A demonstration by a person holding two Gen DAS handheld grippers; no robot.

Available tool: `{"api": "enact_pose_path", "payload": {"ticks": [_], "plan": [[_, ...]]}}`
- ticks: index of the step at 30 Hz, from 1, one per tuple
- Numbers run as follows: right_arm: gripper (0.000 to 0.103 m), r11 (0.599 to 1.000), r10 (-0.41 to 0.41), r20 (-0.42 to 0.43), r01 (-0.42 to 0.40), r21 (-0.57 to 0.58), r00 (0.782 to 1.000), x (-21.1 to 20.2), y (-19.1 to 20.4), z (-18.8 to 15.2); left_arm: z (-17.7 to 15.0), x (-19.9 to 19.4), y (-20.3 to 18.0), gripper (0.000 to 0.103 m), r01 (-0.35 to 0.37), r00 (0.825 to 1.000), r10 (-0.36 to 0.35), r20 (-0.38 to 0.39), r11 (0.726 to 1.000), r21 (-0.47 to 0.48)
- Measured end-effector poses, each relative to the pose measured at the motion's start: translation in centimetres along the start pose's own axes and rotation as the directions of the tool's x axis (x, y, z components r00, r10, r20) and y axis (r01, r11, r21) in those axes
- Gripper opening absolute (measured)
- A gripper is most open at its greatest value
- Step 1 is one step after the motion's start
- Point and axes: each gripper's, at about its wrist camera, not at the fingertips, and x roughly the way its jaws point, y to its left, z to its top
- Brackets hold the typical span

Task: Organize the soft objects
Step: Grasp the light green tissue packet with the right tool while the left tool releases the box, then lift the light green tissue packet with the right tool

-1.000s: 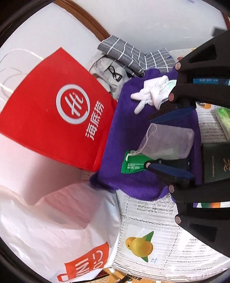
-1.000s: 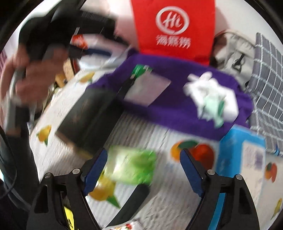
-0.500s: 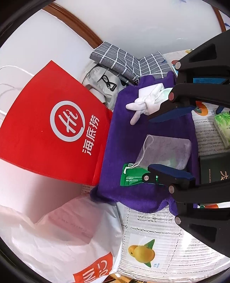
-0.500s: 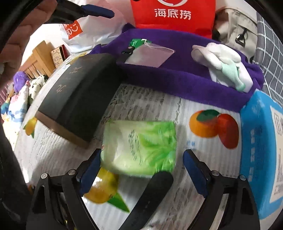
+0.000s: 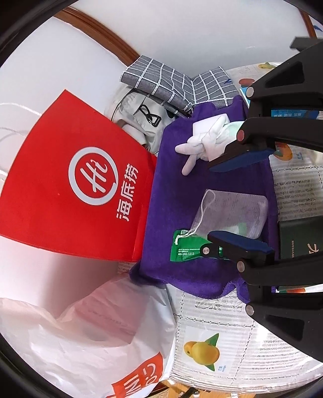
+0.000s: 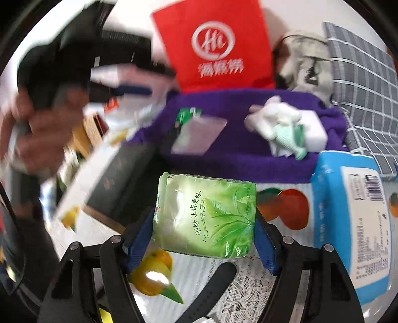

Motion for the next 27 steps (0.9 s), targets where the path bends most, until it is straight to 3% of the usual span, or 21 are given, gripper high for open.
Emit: {"api": "enact_pose_path", "payload": {"ticks": [8, 14, 18, 22, 27], "plan": [[0.074, 0.997, -0.073, 0.038, 0.072, 0.024, 0.997, -5.9, -1.6, -1.9, -0.5, -0.6, -2.9, 0.047, -0.085, 0.996, 0.083, 0.034, 0.994, 0.068], [0.074, 0.993, -0.103, 0.049, 0.1, 0.06, 0.993, -9.8, -3.3, -4.8, -2.4, -2.4, -7.5, 0.047, -0.099, 0.994, 0.089, 0.066, 0.98, 0.171], [0.075, 0.988, -0.13, 0.089, 0.122, 0.094, 0.987, -12.5, -4.6, -5.9, -5.6, -4.0, -8.8, 0.049, -0.049, 0.999, 0.044, 0.028, 0.979, 0.199], [0.075, 0.988, -0.111, 0.137, 0.094, 0.124, 0.984, -14.7, -5.3, -7.0, -9.8, -6.9, -7.3, 0.049, -0.078, 0.997, 0.074, 0.026, 0.98, 0.186], [0.074, 0.986, -0.132, 0.121, 0.119, 0.113, 0.984, -15.6, -5.1, -8.4, -15.5, -9.4, -5.4, 0.058, -0.131, 0.991, 0.132, 0.009, 0.97, 0.204]]}}
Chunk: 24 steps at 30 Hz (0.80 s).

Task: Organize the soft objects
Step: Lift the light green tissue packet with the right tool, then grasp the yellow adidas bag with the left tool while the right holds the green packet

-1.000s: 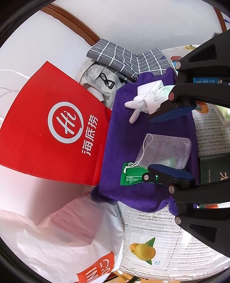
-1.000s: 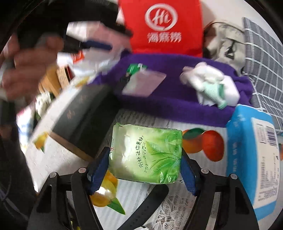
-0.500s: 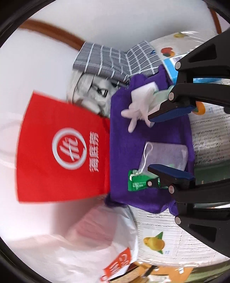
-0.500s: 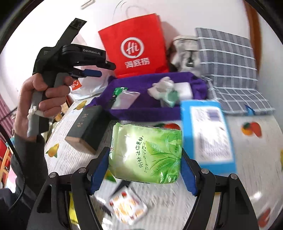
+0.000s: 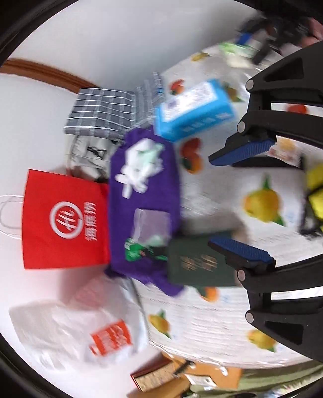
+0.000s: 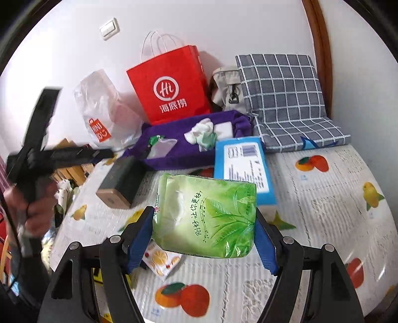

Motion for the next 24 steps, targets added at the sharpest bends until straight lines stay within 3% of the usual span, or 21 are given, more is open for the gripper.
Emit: {"api": "enact_pose_path", "payload": {"ticks": [2, 5, 12, 14, 18, 24], "plan": [[0.074, 1.0, -0.009, -0.006, 0.009, -0.003, 1.0, -0.3, 0.0, -0.7, -2.7, -0.1, 0.3, 0.058, -0.001, 0.999, 0.002, -0.033, 1.0, 0.005], [0.074, 1.0, -0.012, -0.018, 0.012, 0.003, 1.0, -0.7, -0.1, -1.7, -6.0, 0.7, 1.1, 0.059, 0.054, 0.995, -0.056, -0.081, 0.998, -0.024], [0.074, 1.0, -0.023, -0.008, 0.023, 0.01, 1.0, -2.0, -0.2, -2.9, -12.1, 4.2, 1.0, 0.06, 0.125, 0.961, -0.124, -0.247, 0.992, -0.008], [0.074, 1.0, -0.028, 0.002, 0.028, 0.01, 1.0, -2.5, -0.2, -2.9, -12.9, 4.2, 0.8, 0.061, 0.13, 0.959, -0.127, -0.255, 0.992, -0.005], [0.074, 1.0, -0.028, 0.029, 0.027, 0.004, 0.999, -3.5, 0.1, -2.7, -14.0, 3.3, 0.1, 0.073, 0.144, 0.96, -0.134, -0.247, 0.989, 0.024], [0.074, 1.0, -0.024, 0.024, 0.024, -0.005, 0.999, -3.4, 0.5, -2.9, -14.7, 2.2, 0.2, 0.075, 0.126, 0.965, -0.118, -0.232, 0.992, 0.02]]}}
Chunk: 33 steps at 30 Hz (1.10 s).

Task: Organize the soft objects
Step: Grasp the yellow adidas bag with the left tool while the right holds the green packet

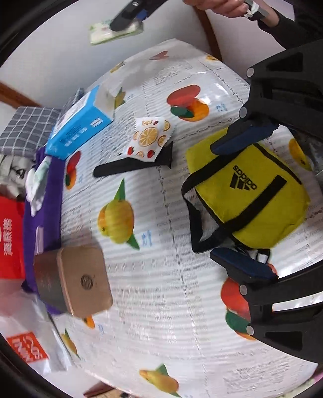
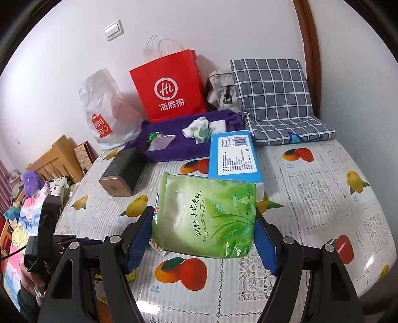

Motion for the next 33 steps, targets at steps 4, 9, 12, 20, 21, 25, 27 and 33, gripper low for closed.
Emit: {"api": "enact_pose_path", "payload": {"ticks": [4, 9, 12, 20, 21, 25, 27, 33], "plan": [[0.074, 1.0, 0.002, -0.008, -0.002, -0.006, 1.0, 0.2, 0.1, -0.1, -0.4, -1.6, 0.0, 0.075, -0.016, 1.0, 0.016, 0.019, 0.999, 0.035], [0.074, 1.0, 0.007, -0.017, -0.007, -0.004, 1.0, 0.5, -0.2, -0.4, -1.2, -2.3, -1.7, 0.075, -0.039, 0.999, 0.039, 0.001, 0.991, 0.129], [0.074, 1.0, 0.002, -0.016, -0.002, -0.003, 1.0, 0.5, -0.4, -0.4, -1.8, -2.3, -2.7, 0.077, -0.063, 0.998, 0.065, -0.001, 0.981, 0.184], [0.074, 1.0, -0.004, -0.036, 0.005, 0.004, 0.999, 1.3, -0.8, -0.7, -2.3, -0.3, -4.4, 0.088, -0.133, 0.991, 0.135, 0.009, 0.955, 0.266], [0.074, 1.0, -0.002, -0.04, 0.003, 0.005, 0.999, 1.5, -0.8, -0.7, -2.3, -0.2, -4.7, 0.092, -0.13, 0.991, 0.132, 0.011, 0.954, 0.271], [0.074, 1.0, 0.003, -0.051, -0.003, 0.0, 0.999, 1.9, -0.6, -0.9, -2.5, 1.9, -6.1, 0.1, -0.142, 0.988, 0.153, -0.009, 0.941, 0.307], [0.074, 1.0, 0.003, -0.052, -0.003, -0.005, 0.999, 2.0, -0.5, -1.0, -2.1, 2.1, -5.8, 0.1, -0.096, 0.995, 0.102, -0.01, 0.958, 0.269], [0.074, 1.0, -0.008, -0.063, 0.009, 0.004, 0.998, 2.5, -1.2, -1.1, -1.0, 1.8, -4.4, 0.084, -0.11, 0.994, 0.107, 0.03, 0.976, 0.186]]}}
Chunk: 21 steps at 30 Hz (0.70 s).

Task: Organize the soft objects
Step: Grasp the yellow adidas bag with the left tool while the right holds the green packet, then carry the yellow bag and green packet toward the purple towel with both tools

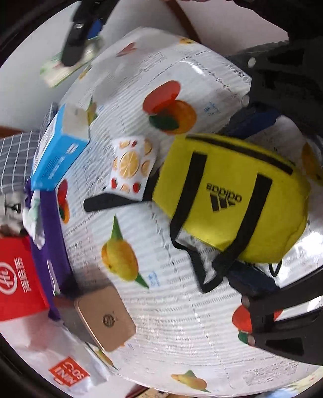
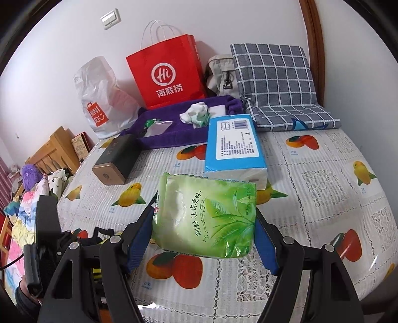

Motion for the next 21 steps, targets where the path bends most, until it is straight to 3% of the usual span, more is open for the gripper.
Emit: {"api": "enact_pose_path", "payload": {"ticks": [4, 12, 21], "plan": [[0.074, 1.0, -0.014, -0.019, 0.014, 0.014, 1.0, 0.6, -0.7, -0.1, -0.2, -0.3, 1.0, 0.078, 0.005, 1.0, -0.005, 0.007, 0.999, -0.051], [0.074, 0.999, -0.052, -0.059, 0.052, 0.0, 0.997, 0.9, -1.9, -0.2, -1.1, -1.4, 3.9, 0.078, 0.029, 1.0, -0.03, -0.002, 0.981, -0.191], [0.074, 0.998, -0.048, -0.081, 0.046, -0.031, 0.996, -0.2, -1.7, 0.8, -0.3, -3.8, 6.4, 0.078, 0.07, 0.996, -0.053, 0.067, 0.954, -0.292]]}}
